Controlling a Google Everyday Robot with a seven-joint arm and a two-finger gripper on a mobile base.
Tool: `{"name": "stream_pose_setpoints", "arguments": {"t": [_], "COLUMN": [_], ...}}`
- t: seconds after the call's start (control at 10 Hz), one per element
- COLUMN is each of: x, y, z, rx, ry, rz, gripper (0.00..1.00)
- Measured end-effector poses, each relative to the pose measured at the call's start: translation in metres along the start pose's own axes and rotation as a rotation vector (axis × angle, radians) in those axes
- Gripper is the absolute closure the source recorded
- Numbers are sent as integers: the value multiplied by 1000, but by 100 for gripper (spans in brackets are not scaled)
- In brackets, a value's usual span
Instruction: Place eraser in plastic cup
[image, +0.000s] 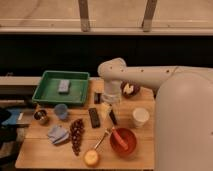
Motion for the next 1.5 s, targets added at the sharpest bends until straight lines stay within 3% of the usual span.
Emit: {"name": "stream_pose_setpoints", "arguments": {"t": [0.2,0.6,0.7,1.1,1.5], "x": [-15,-14,-14,-56,-71], "y": [10,9,7,14,21], "z": [6,7,9,37,48], "rx": [13,15,17,17,4], "ry": [3,9,25,96,120], "rz": [-6,-2,7,-14,-46], "gripper": [27,27,27,27,27]}}
